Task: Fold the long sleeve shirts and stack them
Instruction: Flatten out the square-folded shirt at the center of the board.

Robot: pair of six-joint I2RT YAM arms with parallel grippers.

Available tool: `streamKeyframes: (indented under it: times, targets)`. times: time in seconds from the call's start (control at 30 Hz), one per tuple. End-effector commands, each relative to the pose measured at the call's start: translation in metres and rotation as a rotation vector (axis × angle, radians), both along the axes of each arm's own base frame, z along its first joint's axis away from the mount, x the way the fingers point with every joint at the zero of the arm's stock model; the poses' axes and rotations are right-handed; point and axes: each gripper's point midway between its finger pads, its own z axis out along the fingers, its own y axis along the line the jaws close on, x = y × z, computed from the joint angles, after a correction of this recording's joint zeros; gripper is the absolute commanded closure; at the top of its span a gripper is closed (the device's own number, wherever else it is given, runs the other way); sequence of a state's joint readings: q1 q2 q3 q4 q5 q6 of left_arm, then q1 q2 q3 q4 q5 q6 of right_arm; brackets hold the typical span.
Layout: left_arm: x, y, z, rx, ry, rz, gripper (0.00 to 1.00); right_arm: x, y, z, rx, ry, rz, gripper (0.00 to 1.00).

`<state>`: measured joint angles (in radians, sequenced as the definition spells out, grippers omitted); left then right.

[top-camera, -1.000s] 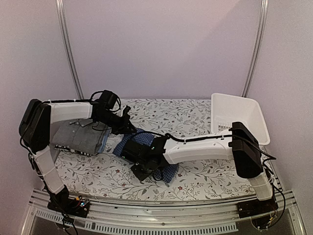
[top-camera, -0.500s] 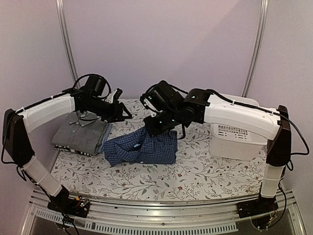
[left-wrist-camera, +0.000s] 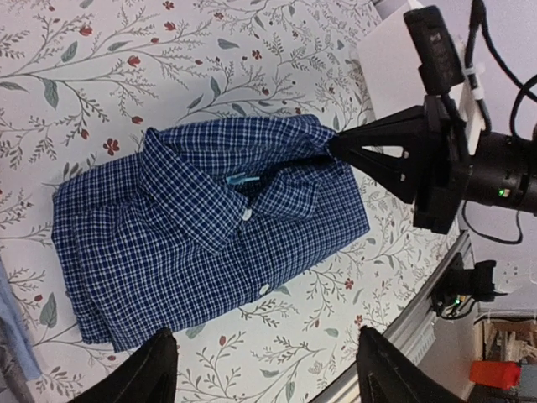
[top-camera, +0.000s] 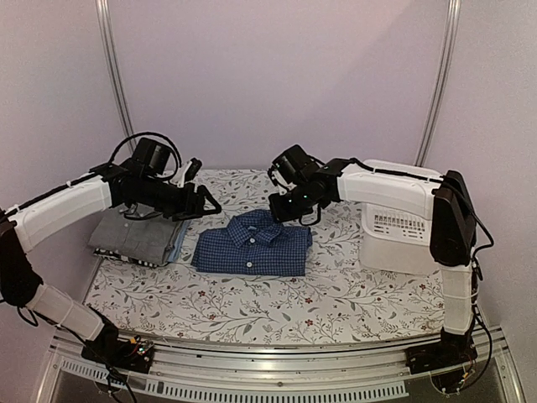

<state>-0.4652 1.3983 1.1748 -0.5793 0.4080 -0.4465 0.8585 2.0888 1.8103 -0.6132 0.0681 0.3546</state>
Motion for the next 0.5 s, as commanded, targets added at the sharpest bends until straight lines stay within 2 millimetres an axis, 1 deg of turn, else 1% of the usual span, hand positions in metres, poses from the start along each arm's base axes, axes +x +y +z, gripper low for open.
streamKeyframes:
  times: [0.0, 0.07, 0.13, 0.17, 0.2, 0.27, 0.3, 0.37, 0.4, 0.47]
  targets:
    - [-0.024, -0.019, -0.026, -0.032, 0.052, -0.050, 0.27, -0.011, 0.019, 0.029, 0.093, -0.037, 0.039, 1.00]
    - [-0.030, -0.030, -0.028, -0.047, 0.058, -0.070, 0.28, -0.022, 0.027, 0.043, 0.127, -0.044, 0.076, 1.00]
    - [-0.031, -0.038, -0.026, -0.047, 0.044, -0.068, 0.29, -0.047, 0.044, 0.062, 0.181, -0.041, 0.176, 1.00]
    - [-0.028, -0.037, -0.026, -0.038, 0.042, -0.038, 0.30, -0.061, 0.053, 0.068, 0.198, -0.039, 0.237, 1.00]
    - [-0.024, -0.031, -0.026, -0.024, 0.043, 0.017, 0.31, -0.075, 0.061, 0.075, 0.209, -0.043, 0.286, 1.00]
    - [-0.023, -0.022, -0.020, -0.071, 0.053, 0.098, 0.31, -0.103, 0.072, 0.077, 0.210, -0.043, 0.373, 1.00]
    - [-0.026, -0.015, -0.023, -0.097, 0.075, 0.136, 0.31, -0.118, 0.077, 0.074, 0.208, -0.032, 0.424, 1.00]
    - [-0.031, -0.012, -0.014, -0.172, 0.073, 0.168, 0.27, -0.148, 0.086, 0.063, 0.210, 0.001, 0.505, 1.00]
    - [-0.033, -0.009, -0.015, -0.187, 0.089, 0.186, 0.24, -0.161, 0.090, 0.059, 0.207, 0.011, 0.540, 1.00]
    - [-0.041, -0.007, -0.022, -0.205, 0.135, 0.200, 0.22, -0.179, 0.097, 0.053, 0.201, 0.020, 0.585, 1.00]
